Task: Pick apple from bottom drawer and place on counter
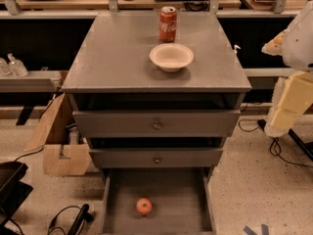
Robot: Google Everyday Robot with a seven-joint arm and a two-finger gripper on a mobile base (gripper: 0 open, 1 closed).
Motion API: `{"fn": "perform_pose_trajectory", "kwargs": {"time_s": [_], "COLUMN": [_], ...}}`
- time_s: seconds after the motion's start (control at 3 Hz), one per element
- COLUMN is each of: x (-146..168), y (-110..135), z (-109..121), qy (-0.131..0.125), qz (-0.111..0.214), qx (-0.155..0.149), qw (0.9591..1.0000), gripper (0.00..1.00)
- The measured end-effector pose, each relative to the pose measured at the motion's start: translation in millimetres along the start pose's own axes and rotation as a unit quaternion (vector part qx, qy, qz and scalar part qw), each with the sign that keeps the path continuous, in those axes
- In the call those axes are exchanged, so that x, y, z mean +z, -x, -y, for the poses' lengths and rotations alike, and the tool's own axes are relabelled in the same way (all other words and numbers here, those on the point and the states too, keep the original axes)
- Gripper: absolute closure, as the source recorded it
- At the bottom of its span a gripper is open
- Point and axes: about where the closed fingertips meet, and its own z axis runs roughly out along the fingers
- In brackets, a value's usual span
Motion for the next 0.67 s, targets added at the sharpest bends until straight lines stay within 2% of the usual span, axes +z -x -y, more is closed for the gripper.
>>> {"fn": "perform_pose_trajectory", "kwargs": {"time_s": [0.33,0.67], "x": [0.0,21.2], "y": [0.0,-5.8], "z": [0.0,2.8], "qy": [0.0,-0.003], "qz": [0.0,0.016], "qx": [0.0,0.006], "qw": [1.0,0.9999], "gripper": [0.0,0.0]}}
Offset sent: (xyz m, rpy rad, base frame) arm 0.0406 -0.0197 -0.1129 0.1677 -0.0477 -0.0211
